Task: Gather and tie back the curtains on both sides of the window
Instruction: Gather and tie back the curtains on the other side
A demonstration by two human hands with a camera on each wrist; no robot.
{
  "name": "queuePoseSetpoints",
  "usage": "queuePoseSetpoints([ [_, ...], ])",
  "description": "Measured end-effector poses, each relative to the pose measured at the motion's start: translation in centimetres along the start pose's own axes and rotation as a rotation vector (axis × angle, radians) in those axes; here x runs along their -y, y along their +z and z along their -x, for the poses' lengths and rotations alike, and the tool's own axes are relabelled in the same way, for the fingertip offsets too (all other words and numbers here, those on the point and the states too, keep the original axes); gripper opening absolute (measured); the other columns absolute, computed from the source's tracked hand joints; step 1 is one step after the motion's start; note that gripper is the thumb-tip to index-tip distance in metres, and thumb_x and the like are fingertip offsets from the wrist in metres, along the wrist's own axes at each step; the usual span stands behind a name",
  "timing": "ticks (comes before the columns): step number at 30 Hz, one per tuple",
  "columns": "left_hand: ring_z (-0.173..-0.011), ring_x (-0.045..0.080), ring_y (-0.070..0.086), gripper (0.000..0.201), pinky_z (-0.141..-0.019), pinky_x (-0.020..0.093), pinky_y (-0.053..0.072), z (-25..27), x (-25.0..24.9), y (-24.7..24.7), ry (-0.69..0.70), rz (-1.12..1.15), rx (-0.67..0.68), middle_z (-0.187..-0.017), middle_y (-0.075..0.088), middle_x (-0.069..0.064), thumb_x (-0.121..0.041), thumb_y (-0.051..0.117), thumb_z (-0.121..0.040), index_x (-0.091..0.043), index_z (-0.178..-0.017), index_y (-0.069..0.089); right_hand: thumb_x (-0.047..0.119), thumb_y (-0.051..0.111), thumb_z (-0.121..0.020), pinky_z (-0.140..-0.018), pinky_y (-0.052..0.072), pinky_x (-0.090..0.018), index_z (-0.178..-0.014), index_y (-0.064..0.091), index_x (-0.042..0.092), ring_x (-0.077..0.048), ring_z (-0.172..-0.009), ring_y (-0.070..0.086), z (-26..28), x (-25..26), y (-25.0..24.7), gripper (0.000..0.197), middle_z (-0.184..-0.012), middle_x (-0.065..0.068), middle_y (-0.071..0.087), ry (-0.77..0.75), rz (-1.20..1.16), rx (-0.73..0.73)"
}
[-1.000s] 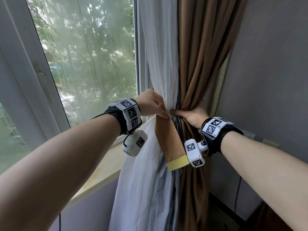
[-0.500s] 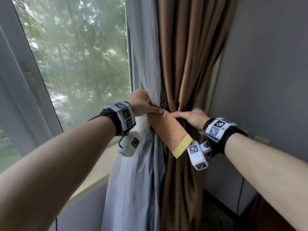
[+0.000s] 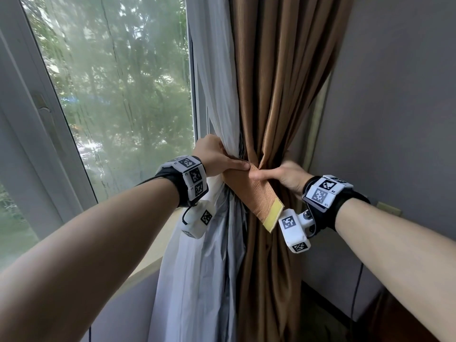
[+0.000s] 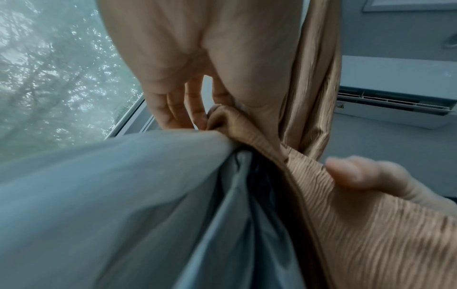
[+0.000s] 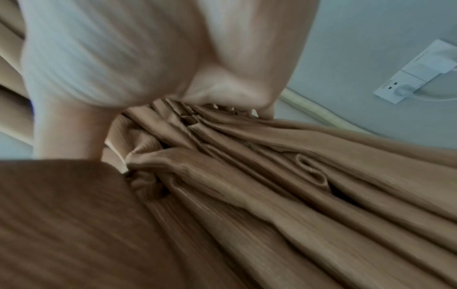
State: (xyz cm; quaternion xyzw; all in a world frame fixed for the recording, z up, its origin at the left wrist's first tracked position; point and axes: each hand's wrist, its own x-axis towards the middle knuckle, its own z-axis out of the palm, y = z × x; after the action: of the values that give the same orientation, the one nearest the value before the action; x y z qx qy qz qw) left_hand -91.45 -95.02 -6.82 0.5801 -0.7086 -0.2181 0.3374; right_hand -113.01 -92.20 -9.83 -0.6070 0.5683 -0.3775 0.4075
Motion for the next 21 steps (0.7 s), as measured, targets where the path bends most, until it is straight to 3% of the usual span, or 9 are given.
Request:
queuePoseSetpoints([
  [2,-0.066,0.019,0.068,0.069,-0.055,0.032,0.048,-0.1,-0.1,0.3,-0.008,0.016,-0.003,-0.069,0.072,0.006,-0.058,0.097,-0.051,0.0,-0.075,0.069,0.05,0.098,-0.027,-0.106,0.055,-0.043,-0.104,0.079,0.015,-0.022,-0.105,0.075,0.3,0.1,-0.2,0.086,-0.103,0.0,0.082,-0.008,0.065,-0.004],
  [5,-0.04,-0.002,0.05,0.06,-0.039,0.013,0.031,-0.3,-0.4,0.5,-0.015,0.02,-0.03,-0.039,0.05,-0.016,-0.048,0.098,-0.059,-0.014,-0.053,0.049,0.038,0.094,-0.027,-0.102,0.057,-0.045,-0.11,0.074,0.018,-0.024,-0.103,0.074,0.4,0.0,-0.5,0.087,-0.103,0.001,0.081,-0.017,0.102,-0.067],
  [8,-0.034,-0.001,0.043,0.061,-0.033,0.01,0.024,-0.1,-0.8,1.0,-0.011,0.008,-0.056,-0.032,0.04,-0.015,-0.046,0.097,-0.063,-0.02,-0.048,0.044,0.036,0.091,-0.028,-0.095,0.061,-0.047,-0.11,0.072,0.019,-0.025,-0.099,0.074,0.6,-0.1,-0.9,0.086,-0.101,0.0,0.079,-0.001,0.131,-0.134],
  [10,-0.05,-0.004,0.053,0.048,-0.041,0.006,0.032,-0.3,-0.5,1.4,-0.015,0.004,-0.057,-0.049,0.054,-0.017,-0.045,0.097,-0.064,-0.023,-0.058,0.054,0.035,0.094,-0.035,-0.094,0.061,-0.046,-0.11,0.071,0.019,-0.025,-0.099,0.074,0.7,0.1,-1.0,0.08,-0.101,0.001,0.079,0.0,0.146,-0.151],
  [11,-0.065,0.001,0.062,0.044,-0.052,0.006,0.042,-0.4,-0.3,1.6,-0.009,0.029,-0.06,-0.066,0.064,-0.014,-0.046,0.098,-0.06,-0.023,-0.072,0.062,0.032,0.096,-0.042,-0.095,0.061,-0.045,-0.112,0.07,0.019,-0.024,-0.1,0.074,0.8,0.1,-1.0,0.075,-0.103,0.001,0.078,-0.001,0.154,-0.152],
  [12,-0.082,0.009,0.068,0.059,-0.067,0.014,0.052,-0.6,-0.1,1.8,-0.006,0.062,-0.068,-0.084,0.069,-0.009,-0.048,0.099,-0.054,-0.021,-0.092,0.064,0.029,0.096,-0.049,-0.095,0.06,-0.044,-0.115,0.069,0.02,-0.023,-0.1,0.073,0.8,0.2,-0.9,0.071,-0.104,0.001,0.077,0.004,0.162,-0.157],
  [14,-0.102,0.019,0.065,0.096,-0.085,0.034,0.057,-0.5,-0.3,1.8,-0.045,0.137,-0.093,-0.11,0.065,-0.001,-0.048,0.1,-0.045,-0.016,-0.117,0.045,0.028,0.096,-0.059,-0.096,0.06,-0.043,-0.121,0.066,0.02,-0.022,-0.102,0.072,0.8,0.1,-0.8,0.069,-0.109,0.001,0.075,0.001,0.179,-0.165],
  [18,-0.113,0.027,0.058,0.119,-0.096,0.044,0.055,0.7,-2.3,1.7,-0.121,0.118,-0.037,-0.123,0.052,0.007,-0.061,0.093,-0.026,-0.023,-0.117,0.026,0.03,0.095,-0.067,-0.098,0.057,-0.038,-0.123,0.067,0.021,-0.019,-0.105,0.069,0.8,0.1,-0.6,0.064,-0.11,0.004,0.073,-0.019,0.204,-0.189],
  [21,-0.119,0.024,0.051,0.119,-0.105,0.044,0.05,1.3,-3.6,2.4,-0.132,0.075,-0.047,-0.125,0.045,0.007,-0.066,0.095,-0.036,-0.018,-0.122,0.028,0.038,0.095,-0.056,-0.099,0.058,-0.04,-0.122,0.07,0.019,-0.021,-0.104,0.071,0.8,0.3,-0.3,0.073,-0.11,0.002,0.075,0.005,0.202,-0.21],
])
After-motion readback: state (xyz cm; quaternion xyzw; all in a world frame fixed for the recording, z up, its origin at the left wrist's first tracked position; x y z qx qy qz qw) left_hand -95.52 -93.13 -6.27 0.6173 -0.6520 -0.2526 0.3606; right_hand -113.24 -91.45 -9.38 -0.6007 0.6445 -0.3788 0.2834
